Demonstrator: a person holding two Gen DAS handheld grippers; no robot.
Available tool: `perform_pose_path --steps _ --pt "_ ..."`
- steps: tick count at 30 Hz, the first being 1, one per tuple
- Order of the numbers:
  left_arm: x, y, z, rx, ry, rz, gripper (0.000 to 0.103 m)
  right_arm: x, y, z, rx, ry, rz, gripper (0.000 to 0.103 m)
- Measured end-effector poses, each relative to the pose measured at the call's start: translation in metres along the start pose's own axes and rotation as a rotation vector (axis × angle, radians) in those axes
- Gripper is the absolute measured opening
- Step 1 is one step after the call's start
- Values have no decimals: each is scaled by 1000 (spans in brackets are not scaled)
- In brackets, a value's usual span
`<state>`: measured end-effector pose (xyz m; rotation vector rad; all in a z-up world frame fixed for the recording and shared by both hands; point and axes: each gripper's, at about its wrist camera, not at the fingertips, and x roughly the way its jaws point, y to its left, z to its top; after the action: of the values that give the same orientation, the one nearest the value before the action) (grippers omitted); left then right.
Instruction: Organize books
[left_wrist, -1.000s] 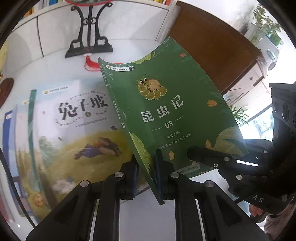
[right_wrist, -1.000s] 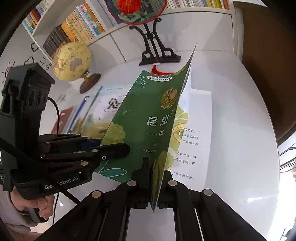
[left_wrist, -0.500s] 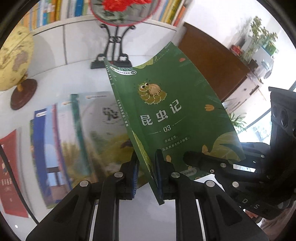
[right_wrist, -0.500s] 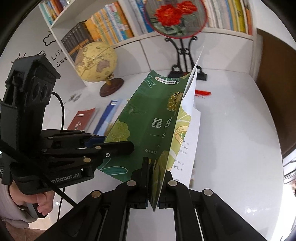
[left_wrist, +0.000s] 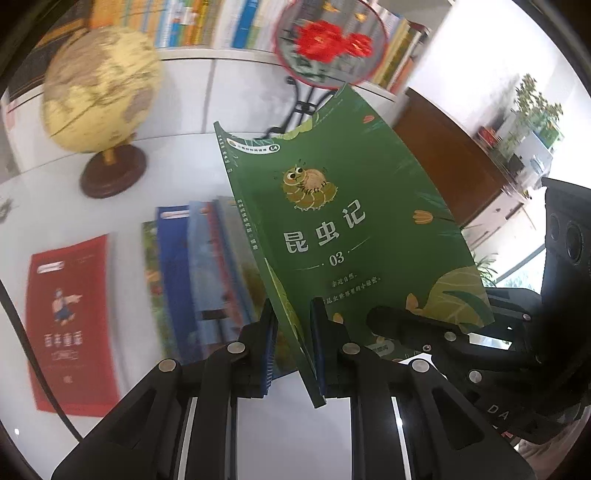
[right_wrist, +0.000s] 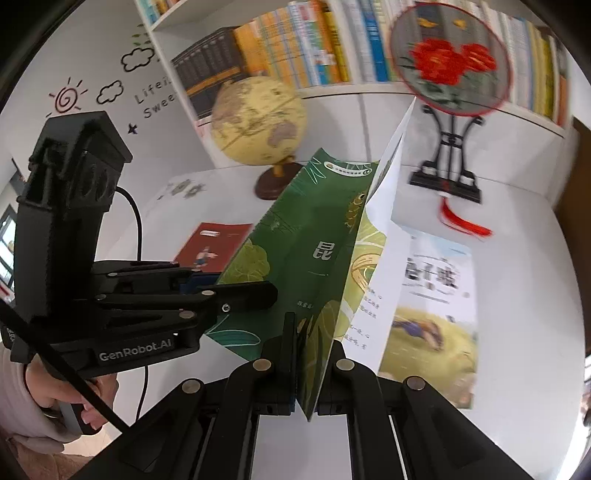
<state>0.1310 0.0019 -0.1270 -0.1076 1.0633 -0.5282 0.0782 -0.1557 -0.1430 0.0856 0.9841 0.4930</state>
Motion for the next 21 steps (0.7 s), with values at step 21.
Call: perform_pose_path --steps 21 --pt "-64 186 -56 -196 -78 54 14 123 166 36 -134 80 77 7"
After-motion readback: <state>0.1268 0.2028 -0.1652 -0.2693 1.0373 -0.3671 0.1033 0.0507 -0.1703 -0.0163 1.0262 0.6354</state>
